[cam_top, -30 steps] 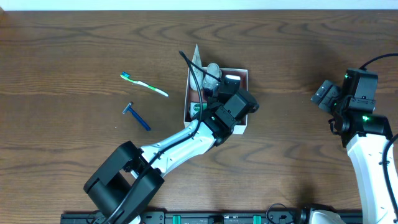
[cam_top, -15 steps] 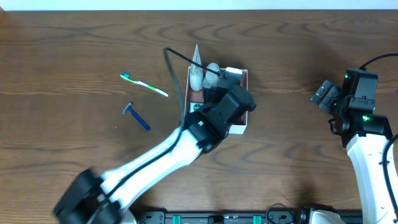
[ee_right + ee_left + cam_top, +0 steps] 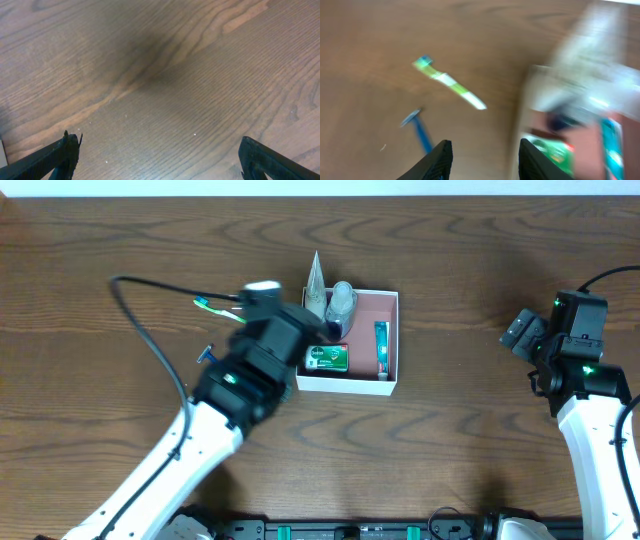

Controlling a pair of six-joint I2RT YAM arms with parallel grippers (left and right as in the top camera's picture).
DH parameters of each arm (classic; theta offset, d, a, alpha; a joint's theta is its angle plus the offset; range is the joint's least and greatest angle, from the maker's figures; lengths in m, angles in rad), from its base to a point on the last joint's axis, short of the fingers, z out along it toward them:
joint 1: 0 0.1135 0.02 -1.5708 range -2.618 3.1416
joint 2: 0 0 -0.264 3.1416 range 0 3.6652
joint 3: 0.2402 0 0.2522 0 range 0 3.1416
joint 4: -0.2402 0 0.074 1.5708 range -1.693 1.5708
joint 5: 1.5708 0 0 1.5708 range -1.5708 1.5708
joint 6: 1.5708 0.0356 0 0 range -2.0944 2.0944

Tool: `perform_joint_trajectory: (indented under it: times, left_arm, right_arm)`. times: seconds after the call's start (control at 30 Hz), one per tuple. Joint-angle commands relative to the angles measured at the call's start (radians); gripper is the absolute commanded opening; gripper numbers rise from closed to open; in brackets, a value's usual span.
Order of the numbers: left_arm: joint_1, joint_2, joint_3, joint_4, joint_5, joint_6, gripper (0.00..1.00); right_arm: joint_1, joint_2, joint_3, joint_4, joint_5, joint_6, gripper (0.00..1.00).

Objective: Pack container
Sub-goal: 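Release the toothpaste tube in the box's right side, then move the left gripper back over the blue razor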

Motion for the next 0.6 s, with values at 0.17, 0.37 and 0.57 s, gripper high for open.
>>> perform_joint_trajectory:
  times: [0.17, 0.37, 0.57]
  left_arm:
    - [0.311, 0.113, -0.024, -0.024, 0.284, -0.125, 0.44]
    - [0.412, 0.287, -0.024, -0.036, 0.400, -0.146, 0.44]
    - [0.448, 0.437, -0.024, -0.051, 0.468, -0.162, 0.44]
  right_arm:
    - [-0.005, 0.001, 0.003, -0.001, 0.003, 0.012, 0.99]
    - [-0.006, 0.001, 0.003, -0.001, 0.003, 0.012, 0.99]
    - [-0.005, 0.001, 0.003, -0.001, 0.003, 0.012, 0.99]
